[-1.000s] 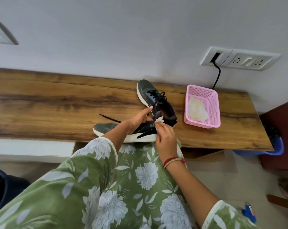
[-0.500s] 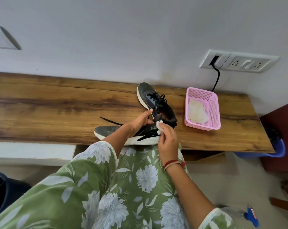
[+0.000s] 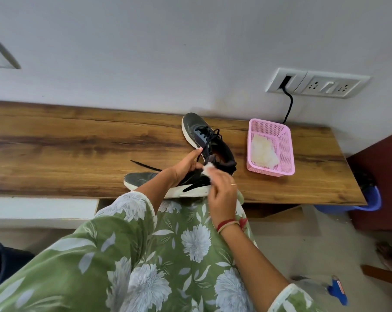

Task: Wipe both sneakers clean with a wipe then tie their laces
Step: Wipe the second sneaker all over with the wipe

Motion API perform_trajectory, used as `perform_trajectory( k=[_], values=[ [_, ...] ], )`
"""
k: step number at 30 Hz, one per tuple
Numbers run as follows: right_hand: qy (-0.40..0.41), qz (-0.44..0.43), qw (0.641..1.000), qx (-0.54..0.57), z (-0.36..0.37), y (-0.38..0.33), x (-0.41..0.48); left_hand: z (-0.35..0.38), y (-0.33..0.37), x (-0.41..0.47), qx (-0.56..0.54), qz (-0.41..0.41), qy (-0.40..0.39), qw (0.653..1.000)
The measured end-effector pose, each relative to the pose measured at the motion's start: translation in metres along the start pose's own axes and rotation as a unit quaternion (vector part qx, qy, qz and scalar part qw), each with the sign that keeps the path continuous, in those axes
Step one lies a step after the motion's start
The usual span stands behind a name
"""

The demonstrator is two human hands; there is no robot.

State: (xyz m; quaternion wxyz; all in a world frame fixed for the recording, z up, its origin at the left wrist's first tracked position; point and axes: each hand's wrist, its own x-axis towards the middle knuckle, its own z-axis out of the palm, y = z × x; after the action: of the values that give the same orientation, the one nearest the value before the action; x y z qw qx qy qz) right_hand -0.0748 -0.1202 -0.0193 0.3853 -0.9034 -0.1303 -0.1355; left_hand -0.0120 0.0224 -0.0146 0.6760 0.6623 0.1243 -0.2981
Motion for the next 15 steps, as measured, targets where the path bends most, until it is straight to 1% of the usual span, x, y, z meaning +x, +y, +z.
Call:
perform_trajectory(
  k=[1,2,3,7,9,10,11,12,13,14,15],
  values=[
    [0.027,0.067,0.997,0.03,0.001,0.001,0.005,0.0,0.0,0.001,-0.001,-0.003,0.009,1.0],
    [0.03,0.083,0.996,0.03,0.002,0.002,0.009,0.001,-0.001,0.001,-0.004,-0.006,0.01,1.0],
    [0.017,0.063,0.998,0.018,0.004,0.004,0.009,0.001,-0.001,0.001,0.0,-0.008,0.006,1.0],
    [-0.065,-0.051,0.996,-0.039,0.004,0.0,0.001,-0.001,0.0,-0.002,0.021,-0.002,-0.008,1.0],
    [-0.108,-0.155,0.977,-0.096,0.007,-0.01,-0.005,-0.002,-0.001,-0.002,0.015,-0.012,-0.015,1.0],
    [-0.116,-0.204,0.966,-0.11,0.008,-0.013,-0.007,-0.002,-0.002,-0.003,0.013,-0.018,-0.011,1.0],
    [-0.115,-0.226,0.961,-0.108,0.009,-0.013,-0.008,-0.001,-0.001,-0.004,0.014,-0.019,-0.003,1.0],
    [-0.108,-0.213,0.966,-0.095,0.01,-0.012,-0.008,-0.001,-0.001,-0.004,0.017,-0.016,0.006,1.0],
    [-0.088,-0.163,0.98,-0.068,0.009,-0.009,-0.008,0.0,-0.001,-0.004,0.02,-0.009,0.006,1.0],
    [-0.047,-0.084,0.995,-0.032,0.007,-0.005,-0.006,0.001,0.0,-0.005,0.025,-0.005,0.001,1.0],
    [0.0,0.004,1.0,0.004,0.006,-0.001,-0.002,0.002,0.001,-0.006,0.028,-0.004,-0.004,1.0]
  ],
)
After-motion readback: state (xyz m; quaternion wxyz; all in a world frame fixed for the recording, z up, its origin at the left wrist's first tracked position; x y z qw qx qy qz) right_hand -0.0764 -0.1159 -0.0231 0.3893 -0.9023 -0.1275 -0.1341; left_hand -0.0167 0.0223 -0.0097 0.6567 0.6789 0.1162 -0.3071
